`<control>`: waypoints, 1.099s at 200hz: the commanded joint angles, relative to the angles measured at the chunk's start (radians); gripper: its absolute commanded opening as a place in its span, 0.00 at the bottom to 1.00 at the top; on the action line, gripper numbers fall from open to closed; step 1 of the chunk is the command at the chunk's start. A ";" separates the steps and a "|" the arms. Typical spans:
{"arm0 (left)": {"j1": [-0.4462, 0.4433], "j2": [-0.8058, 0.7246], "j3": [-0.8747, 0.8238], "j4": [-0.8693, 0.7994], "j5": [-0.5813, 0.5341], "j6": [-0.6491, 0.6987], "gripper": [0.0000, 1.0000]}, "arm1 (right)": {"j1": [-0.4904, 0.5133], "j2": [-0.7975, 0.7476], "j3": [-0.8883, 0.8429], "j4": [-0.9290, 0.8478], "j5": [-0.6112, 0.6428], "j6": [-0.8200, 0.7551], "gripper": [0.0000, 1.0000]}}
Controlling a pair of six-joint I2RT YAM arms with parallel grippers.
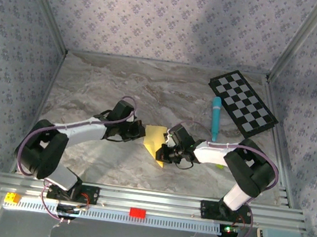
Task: Fold a paper plane with a square sheet of paper (pick it up from the middle)
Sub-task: Third fold the triangle at the center of the table.
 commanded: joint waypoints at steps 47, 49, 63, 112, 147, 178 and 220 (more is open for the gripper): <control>-0.094 0.148 0.037 0.028 -0.003 -0.018 0.02 | -0.005 0.016 -0.018 -0.130 0.046 -0.015 0.03; -0.095 0.154 0.037 0.029 -0.006 -0.016 0.02 | -0.005 0.016 -0.018 -0.130 0.045 -0.015 0.03; -0.093 0.187 0.036 0.019 -0.026 -0.013 0.01 | -0.005 0.012 -0.015 -0.131 0.043 -0.016 0.03; -0.090 0.232 0.007 -0.005 -0.048 -0.002 0.00 | -0.005 -0.036 0.035 -0.117 0.000 -0.032 0.06; -0.089 0.226 -0.008 -0.006 -0.050 0.001 0.00 | -0.001 0.000 0.103 -0.087 -0.046 -0.043 0.07; -0.090 0.223 -0.002 -0.010 -0.050 0.009 0.00 | -0.004 0.062 0.144 -0.087 -0.025 -0.039 0.09; -0.089 0.224 0.008 -0.026 -0.056 0.015 0.00 | -0.003 0.112 0.094 -0.068 -0.029 -0.016 0.10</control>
